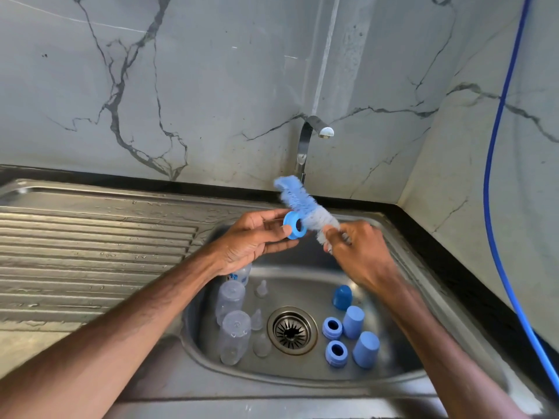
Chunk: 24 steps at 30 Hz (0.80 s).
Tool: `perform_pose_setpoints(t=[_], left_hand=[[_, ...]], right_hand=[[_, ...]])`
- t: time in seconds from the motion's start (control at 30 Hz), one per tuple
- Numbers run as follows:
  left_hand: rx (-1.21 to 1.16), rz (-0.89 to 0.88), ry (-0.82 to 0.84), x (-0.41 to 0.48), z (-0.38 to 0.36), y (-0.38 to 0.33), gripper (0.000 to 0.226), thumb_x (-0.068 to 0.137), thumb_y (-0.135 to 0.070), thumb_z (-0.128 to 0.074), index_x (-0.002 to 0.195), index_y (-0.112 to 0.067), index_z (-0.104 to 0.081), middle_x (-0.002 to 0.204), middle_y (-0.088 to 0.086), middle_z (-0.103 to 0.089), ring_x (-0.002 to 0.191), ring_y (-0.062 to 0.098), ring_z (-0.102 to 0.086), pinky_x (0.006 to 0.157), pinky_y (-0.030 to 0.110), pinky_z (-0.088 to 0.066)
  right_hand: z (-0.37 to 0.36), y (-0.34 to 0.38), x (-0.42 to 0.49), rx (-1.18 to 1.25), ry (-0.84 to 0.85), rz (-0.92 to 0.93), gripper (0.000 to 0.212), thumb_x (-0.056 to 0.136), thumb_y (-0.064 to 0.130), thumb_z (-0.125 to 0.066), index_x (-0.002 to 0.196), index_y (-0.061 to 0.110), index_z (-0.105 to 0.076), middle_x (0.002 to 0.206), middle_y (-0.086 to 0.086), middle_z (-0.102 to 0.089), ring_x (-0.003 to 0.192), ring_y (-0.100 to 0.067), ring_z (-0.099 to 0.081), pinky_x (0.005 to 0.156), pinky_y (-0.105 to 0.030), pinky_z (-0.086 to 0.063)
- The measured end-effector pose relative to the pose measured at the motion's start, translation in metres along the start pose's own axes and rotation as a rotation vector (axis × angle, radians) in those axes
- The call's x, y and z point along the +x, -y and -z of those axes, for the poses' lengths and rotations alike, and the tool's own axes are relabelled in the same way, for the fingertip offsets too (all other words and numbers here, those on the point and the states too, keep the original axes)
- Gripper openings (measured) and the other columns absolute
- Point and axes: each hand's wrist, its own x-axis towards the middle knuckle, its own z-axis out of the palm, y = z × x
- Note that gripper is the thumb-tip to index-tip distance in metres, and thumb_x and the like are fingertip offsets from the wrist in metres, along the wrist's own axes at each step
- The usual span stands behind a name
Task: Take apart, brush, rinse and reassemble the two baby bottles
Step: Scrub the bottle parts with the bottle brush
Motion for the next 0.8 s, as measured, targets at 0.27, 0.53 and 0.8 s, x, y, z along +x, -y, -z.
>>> perform_pose_setpoints(t=[0.27, 0.53, 0.8], left_hand=[[-0.187, -0.054, -0.146, 0.003, -0.002, -0.001, 0.041, 0.1, 0.005, -0.052, 0.141, 0.001, -0.054, 0.135, 0.021, -0.065, 0.118, 0.028, -0.068, 0.099, 0.034, -0.057], [-0.382, -0.061, -0.197, 0.005, -0.008, 0.0, 0.04, 0.102, -0.007, -0.054, 0.139, 0.011, -0.052, 0.133, 0.021, -0.066, 0.113, 0.025, -0.071, 0.095, 0.025, -0.058], [-0.259, -0.013, -0.059, 0.002, -0.007, 0.001, 0.04, 0.105, -0.006, -0.047, 0.143, 0.006, -0.05, 0.141, 0.023, -0.06, 0.131, 0.035, -0.058, 0.108, 0.042, -0.05]], right_hand=[[-0.01, 0.005, -0.002, 0.062, -0.005, 0.033, 0.042, 0.103, 0.037, -0.056, 0.063, 0.025, -0.062, 0.053, 0.026, -0.059, 0.048, -0.003, -0.056, 0.045, -0.016, -0.039], [-0.007, -0.004, -0.002, 0.007, -0.053, 0.023, 0.043, 0.104, 0.036, -0.056, 0.063, 0.023, -0.06, 0.052, 0.012, -0.056, 0.05, -0.009, -0.054, 0.046, -0.019, -0.036], [-0.008, 0.0, -0.002, 0.063, -0.072, 0.034, 0.046, 0.105, 0.03, -0.056, 0.059, 0.025, -0.058, 0.047, 0.01, -0.055, 0.044, -0.005, -0.052, 0.046, -0.016, -0.036]])
